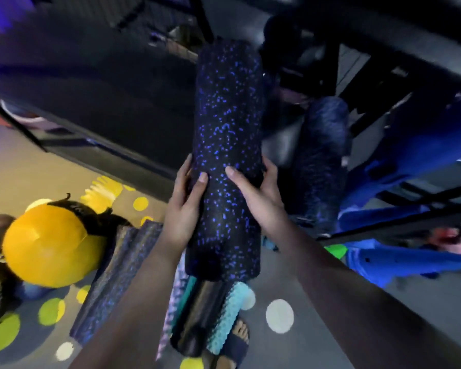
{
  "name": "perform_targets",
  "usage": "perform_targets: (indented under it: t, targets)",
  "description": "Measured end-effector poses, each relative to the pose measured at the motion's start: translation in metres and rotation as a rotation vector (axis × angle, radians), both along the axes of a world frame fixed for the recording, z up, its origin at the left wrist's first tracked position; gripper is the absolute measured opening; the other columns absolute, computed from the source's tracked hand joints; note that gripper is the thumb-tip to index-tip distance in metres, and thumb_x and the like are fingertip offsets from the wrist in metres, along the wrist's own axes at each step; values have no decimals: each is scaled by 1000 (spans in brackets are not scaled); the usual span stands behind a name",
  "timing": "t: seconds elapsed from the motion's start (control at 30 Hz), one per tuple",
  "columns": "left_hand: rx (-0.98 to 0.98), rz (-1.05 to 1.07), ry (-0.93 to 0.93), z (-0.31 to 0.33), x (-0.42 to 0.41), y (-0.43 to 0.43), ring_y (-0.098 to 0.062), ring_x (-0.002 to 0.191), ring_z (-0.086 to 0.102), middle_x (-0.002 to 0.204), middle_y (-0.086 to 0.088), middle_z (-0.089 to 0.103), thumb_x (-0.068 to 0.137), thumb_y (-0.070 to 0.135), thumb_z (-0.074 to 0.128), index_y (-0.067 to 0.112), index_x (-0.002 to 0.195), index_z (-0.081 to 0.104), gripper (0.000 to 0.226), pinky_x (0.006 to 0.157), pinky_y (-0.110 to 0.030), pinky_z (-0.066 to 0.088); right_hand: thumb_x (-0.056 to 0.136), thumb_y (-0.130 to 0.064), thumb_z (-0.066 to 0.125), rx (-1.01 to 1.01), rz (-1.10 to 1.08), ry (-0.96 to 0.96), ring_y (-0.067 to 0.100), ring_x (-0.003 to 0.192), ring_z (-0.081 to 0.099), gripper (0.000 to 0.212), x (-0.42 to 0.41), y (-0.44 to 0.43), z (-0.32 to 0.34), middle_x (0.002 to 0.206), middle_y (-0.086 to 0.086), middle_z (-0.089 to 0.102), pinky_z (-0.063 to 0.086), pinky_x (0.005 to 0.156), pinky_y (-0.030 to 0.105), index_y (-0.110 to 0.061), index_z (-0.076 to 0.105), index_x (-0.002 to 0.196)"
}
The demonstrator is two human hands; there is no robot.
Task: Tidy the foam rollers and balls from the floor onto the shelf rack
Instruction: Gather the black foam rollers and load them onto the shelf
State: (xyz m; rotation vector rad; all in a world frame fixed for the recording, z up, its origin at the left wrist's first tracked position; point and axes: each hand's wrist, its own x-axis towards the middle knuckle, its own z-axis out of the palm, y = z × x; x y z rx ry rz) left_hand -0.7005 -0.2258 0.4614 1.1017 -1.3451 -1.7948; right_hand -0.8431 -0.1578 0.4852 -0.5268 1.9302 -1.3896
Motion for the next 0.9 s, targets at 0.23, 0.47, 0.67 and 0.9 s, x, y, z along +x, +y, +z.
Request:
perform_targets:
  t: [0.23, 0.47, 0.67, 0.9]
  targets:
    - [-73, -283, -116, 12, -143, 11, 8, 134, 47, 154, 19, 47, 87, 54, 72, 41, 155, 36, 78, 120, -25, 31, 70, -69, 79, 19, -160, -28, 10, 119, 64, 95, -141, 29, 3, 133, -11, 63, 52, 96, 28, -27, 42, 147]
    - [45, -356, -364, -16, -175, -21, -10, 128, 56, 147, 13, 54, 64, 60, 69, 44, 152, 42, 93, 118, -35, 38, 91, -45, 72, 160, 30, 89, 12, 137, 48, 79, -171, 22, -31, 152, -4, 48, 35, 117, 29, -23, 35, 157]
    - [-96, -413, -539, -41, -172, -43, -17, 142, 44, 159, 4, 42, 90, 45, 60, 40, 154, 40, 67, 121, -37, 34, 103, -43, 55, 295, 240, 380, 24, 153, 25, 71, -144, 13, -61, 164, 12, 30, 20, 120, 29, -8, 30, 158]
    - [-393, -656, -795, -64, -132, -52, -23, 152, 29, 166, -9, 28, 106, 12, 42, 15, 161, 26, 57, 118, -21, 20, 107, -36, 44, 591, 559, 499, 30, 152, 26, 66, -112, 0, -72, 171, 6, 6, 36, 113, 42, -22, 12, 164]
